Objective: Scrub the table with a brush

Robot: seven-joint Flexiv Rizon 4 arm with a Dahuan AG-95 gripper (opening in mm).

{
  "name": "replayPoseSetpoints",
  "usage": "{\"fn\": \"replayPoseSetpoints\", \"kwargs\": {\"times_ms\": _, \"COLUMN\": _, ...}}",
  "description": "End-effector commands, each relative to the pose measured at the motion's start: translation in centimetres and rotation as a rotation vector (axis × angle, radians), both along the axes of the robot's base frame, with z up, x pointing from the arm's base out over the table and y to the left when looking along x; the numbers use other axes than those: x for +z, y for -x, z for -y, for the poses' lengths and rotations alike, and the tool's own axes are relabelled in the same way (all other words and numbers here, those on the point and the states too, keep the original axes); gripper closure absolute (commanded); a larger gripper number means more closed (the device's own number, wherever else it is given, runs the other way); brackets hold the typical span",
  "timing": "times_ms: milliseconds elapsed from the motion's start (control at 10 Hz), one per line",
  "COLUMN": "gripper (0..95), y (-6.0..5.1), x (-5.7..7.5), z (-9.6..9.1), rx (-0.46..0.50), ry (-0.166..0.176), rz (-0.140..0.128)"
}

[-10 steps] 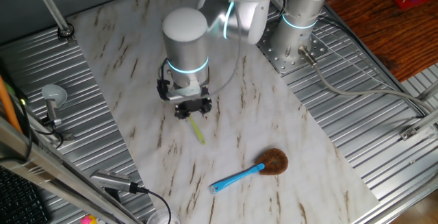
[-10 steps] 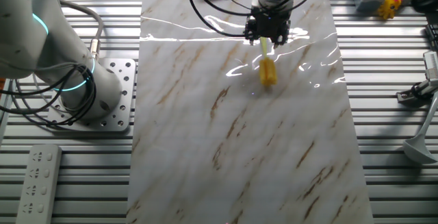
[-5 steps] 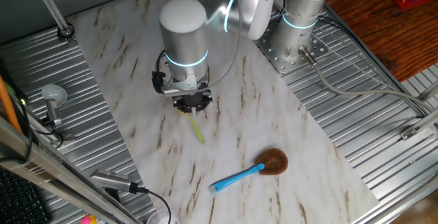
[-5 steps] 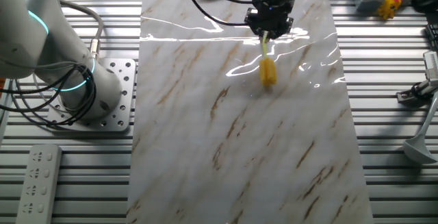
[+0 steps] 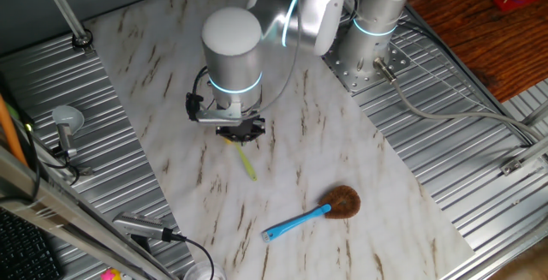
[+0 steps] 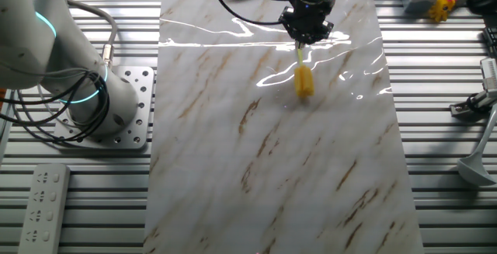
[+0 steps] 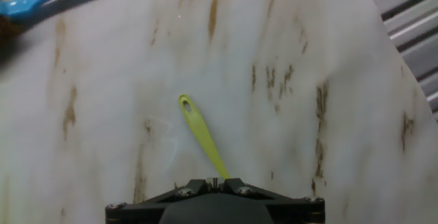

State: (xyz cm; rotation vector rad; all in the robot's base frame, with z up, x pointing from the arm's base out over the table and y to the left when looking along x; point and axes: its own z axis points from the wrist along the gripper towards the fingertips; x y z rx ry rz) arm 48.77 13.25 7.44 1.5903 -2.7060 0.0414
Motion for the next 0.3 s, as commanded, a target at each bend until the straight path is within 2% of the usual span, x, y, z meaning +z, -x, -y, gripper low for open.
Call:
{"fn": "replayPoseSetpoints", "kwargs": {"times_ms": 100, "gripper": 95.0, "y": -1.0, "x": -0.3, "z": 3.6, "rx": 0.003, "ry": -0.005, "rz": 0.005}}
{"fn": "replayPoseSetpoints", "kwargs": {"times_ms": 200, "gripper": 95.0, "y": -1.2, "x": -0.4, "z": 5.1, "rx": 0.006, "ry": -0.009, "rz": 0.003}}
{"fn": "replayPoseSetpoints", "kwargs": {"times_ms": 300, "gripper": 95.0, "y": -1.2, "x": -0.3, "z": 5.7, "rx": 0.026, "ry": -0.008, "rz": 0.002}}
